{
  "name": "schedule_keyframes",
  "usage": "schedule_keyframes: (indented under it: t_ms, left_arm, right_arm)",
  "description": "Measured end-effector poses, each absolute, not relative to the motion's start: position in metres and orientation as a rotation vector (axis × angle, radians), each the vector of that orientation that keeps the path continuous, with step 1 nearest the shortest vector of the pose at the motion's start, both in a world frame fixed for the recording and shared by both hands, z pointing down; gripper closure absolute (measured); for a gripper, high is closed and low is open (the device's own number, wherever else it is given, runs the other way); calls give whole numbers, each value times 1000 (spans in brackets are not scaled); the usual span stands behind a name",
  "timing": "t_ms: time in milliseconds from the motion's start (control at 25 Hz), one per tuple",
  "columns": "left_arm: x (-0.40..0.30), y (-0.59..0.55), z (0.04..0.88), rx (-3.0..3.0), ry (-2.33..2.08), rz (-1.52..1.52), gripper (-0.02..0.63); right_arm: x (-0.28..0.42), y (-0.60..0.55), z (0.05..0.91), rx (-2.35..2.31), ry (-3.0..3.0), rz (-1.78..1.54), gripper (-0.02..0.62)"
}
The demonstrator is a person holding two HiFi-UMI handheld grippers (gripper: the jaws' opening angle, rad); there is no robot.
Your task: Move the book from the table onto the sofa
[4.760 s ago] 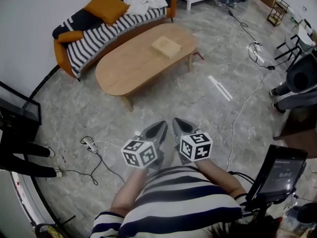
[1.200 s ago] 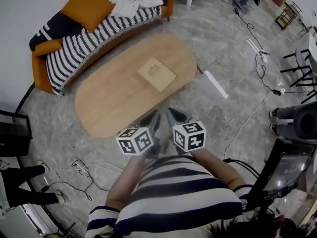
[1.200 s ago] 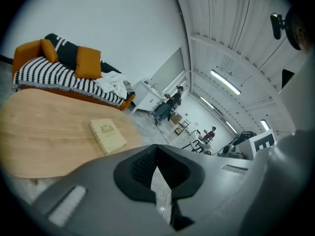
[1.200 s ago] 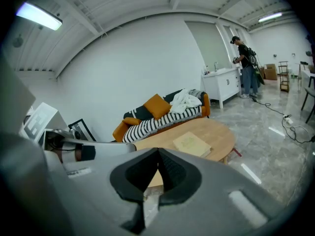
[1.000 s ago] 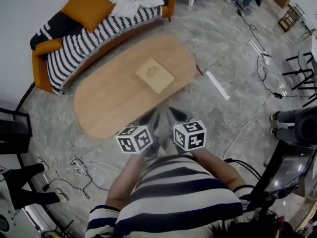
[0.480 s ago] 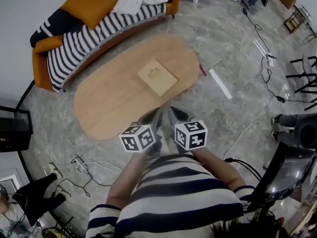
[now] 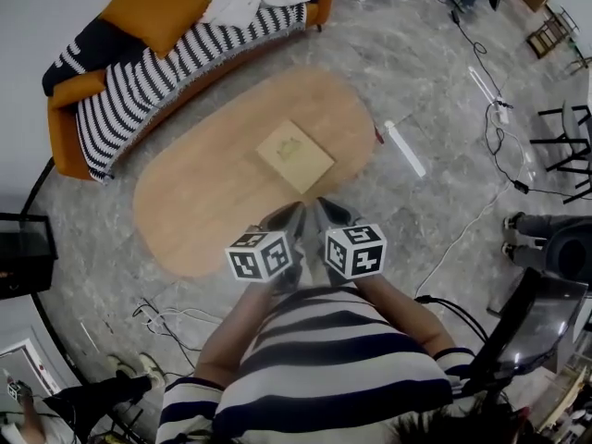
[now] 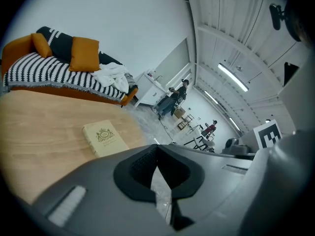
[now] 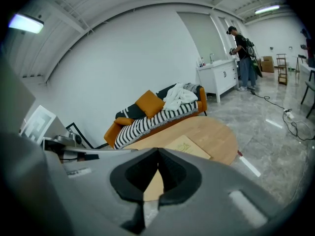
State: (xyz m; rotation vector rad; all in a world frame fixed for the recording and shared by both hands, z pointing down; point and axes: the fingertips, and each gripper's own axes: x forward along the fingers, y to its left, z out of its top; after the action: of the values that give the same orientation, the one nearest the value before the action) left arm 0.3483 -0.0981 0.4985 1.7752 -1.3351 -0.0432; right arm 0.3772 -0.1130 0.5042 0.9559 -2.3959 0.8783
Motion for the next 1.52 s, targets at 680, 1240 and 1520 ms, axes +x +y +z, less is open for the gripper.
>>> schedule_keyframes:
  t_ms: [680,1240,1520]
  left_arm:
    - [289,-152,527,1766,-1252,10,609]
    - [276,-183,554,1702,-1309,35,609]
    - [268,-195,579,1623,-1363,20,609]
  right_arm:
    - [334,-173,529,1054,-2301,905,600]
    - [306,-196,553,918,-2254,908,600]
    - [303,-207,570,842,-2246,945,600]
